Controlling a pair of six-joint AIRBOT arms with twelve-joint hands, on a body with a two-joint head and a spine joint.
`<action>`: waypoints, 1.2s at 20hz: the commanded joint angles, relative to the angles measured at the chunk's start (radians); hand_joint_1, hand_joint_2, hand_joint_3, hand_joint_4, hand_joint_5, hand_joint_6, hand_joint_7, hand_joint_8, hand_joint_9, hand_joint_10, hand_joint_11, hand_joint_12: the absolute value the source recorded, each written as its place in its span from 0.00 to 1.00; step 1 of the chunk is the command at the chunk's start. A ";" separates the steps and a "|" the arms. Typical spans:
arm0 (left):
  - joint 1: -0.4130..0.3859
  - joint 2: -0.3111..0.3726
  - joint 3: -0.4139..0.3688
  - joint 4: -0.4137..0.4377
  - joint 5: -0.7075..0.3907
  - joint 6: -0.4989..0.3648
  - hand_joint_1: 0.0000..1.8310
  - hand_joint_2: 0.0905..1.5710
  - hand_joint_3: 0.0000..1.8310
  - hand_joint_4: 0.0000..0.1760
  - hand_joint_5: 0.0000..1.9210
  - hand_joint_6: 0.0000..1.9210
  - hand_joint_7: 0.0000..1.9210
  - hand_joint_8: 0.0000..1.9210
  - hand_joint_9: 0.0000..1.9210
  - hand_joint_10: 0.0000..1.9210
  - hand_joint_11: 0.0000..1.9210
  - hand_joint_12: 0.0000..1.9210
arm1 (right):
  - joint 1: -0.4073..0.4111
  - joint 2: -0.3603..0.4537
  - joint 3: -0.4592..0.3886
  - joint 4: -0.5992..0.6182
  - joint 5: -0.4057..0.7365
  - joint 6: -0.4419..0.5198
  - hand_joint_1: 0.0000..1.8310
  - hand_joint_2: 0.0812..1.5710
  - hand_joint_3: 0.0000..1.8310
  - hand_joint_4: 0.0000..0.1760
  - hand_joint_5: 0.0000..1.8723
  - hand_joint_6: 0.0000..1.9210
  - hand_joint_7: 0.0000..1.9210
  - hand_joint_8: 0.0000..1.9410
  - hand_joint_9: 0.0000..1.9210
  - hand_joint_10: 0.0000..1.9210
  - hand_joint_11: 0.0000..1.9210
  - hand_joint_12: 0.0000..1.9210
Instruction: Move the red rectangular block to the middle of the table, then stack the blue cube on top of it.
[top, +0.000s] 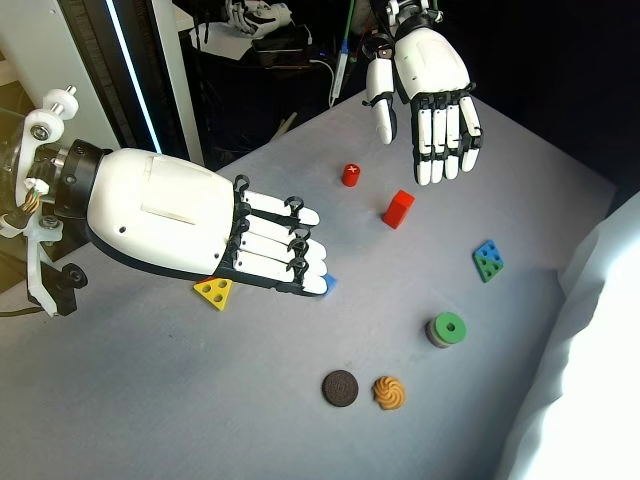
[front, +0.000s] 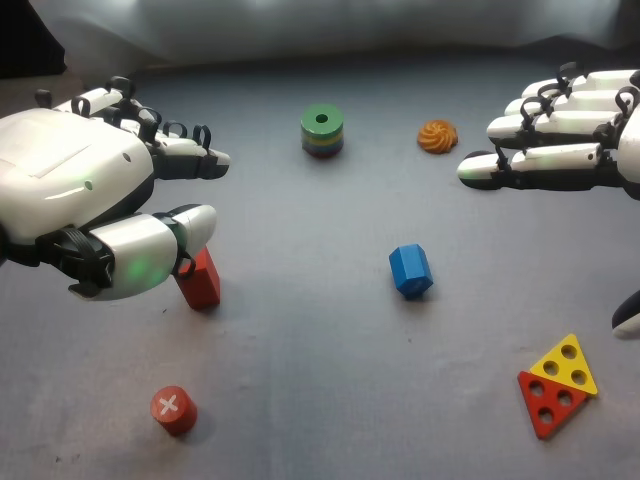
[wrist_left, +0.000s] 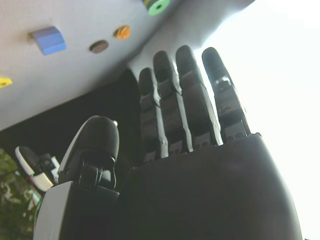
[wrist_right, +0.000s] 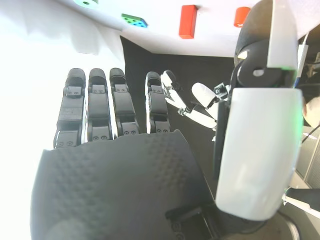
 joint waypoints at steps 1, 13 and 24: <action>-0.011 0.013 0.003 0.022 -0.098 0.006 0.00 0.58 0.08 0.00 0.00 0.00 0.00 0.00 0.00 0.00 0.00 0.07 | 0.017 0.011 -0.002 0.020 0.079 0.002 0.00 0.57 0.07 0.00 0.00 0.01 0.00 0.01 0.00 0.00 0.00 0.00; -0.051 0.003 0.019 0.015 0.056 0.038 0.01 0.66 0.00 0.70 0.04 0.01 0.00 0.00 0.00 0.00 0.00 0.01 | 0.017 0.011 -0.003 0.020 0.079 0.002 0.00 0.62 0.01 0.00 0.02 0.01 0.01 0.00 0.00 0.00 0.00 0.00; -0.051 -0.087 0.115 0.000 0.188 0.050 0.20 0.54 0.00 0.90 0.15 0.01 0.00 0.00 0.00 0.00 0.00 0.00 | 0.025 0.010 -0.003 0.020 0.060 0.002 0.00 0.63 0.00 0.00 0.06 0.00 0.04 0.00 0.02 0.00 0.01 0.00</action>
